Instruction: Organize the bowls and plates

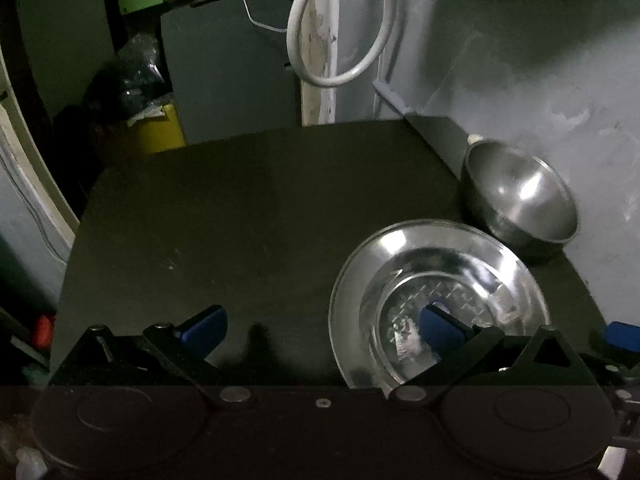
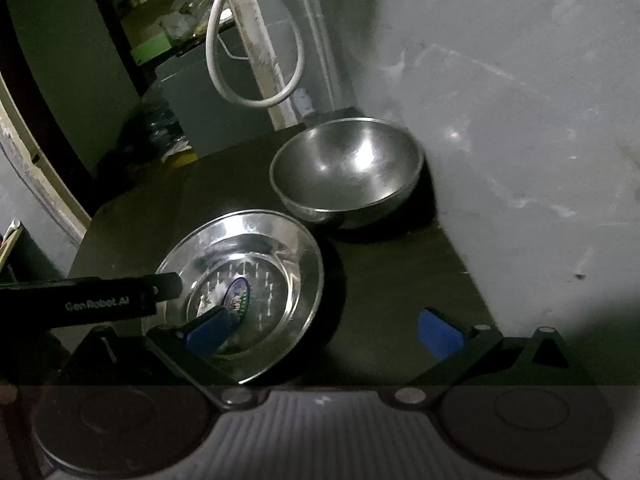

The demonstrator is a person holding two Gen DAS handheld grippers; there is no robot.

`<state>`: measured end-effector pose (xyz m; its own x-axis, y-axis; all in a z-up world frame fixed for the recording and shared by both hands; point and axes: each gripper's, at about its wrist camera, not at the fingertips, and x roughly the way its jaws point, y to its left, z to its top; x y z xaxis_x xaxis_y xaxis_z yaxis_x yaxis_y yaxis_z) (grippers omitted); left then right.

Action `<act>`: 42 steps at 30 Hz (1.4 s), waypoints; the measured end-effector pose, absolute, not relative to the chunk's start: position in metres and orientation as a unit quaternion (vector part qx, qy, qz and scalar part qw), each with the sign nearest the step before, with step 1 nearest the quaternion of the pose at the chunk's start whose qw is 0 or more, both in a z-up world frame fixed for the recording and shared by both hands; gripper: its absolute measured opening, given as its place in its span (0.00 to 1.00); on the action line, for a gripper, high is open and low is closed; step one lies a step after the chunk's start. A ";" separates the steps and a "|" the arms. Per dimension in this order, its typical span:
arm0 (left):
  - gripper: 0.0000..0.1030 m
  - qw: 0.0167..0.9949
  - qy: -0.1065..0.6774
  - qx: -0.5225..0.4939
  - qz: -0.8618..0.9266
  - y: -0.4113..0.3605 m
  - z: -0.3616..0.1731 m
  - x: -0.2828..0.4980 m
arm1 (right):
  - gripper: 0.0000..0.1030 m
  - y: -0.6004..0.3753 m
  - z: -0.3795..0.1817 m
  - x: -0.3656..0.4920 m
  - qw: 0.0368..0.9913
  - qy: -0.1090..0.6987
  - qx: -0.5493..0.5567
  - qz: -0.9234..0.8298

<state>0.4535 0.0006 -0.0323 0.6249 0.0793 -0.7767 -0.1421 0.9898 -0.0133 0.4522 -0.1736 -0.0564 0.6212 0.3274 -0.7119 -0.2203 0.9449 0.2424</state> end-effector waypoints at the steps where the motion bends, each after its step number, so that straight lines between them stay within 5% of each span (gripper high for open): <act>1: 0.99 0.897 0.435 -0.042 0.057 0.001 -0.035 0.456 | 0.98 -0.172 -0.059 0.454 0.896 0.410 0.066 0.155; 8: 0.91 0.888 0.453 -0.075 0.030 0.004 -0.045 0.459 | 0.84 -0.164 -0.070 0.462 0.890 0.421 0.063 0.166; 18: 0.41 0.888 0.450 -0.093 0.012 0.004 -0.044 0.457 | 0.48 -0.158 -0.070 0.466 0.889 0.418 0.062 0.176; 22: 0.28 0.890 0.446 -0.096 0.008 0.006 -0.043 0.456 | 0.38 -0.156 -0.070 0.465 0.889 0.417 0.058 0.180; 27: 0.24 0.893 0.440 -0.094 0.010 0.011 -0.037 0.446 | 0.30 -0.153 -0.064 0.455 0.894 0.407 0.047 0.182; 42: 0.24 0.917 0.390 -0.085 -0.019 0.035 0.014 0.361 | 0.30 -0.130 -0.008 0.369 0.919 0.346 0.028 0.185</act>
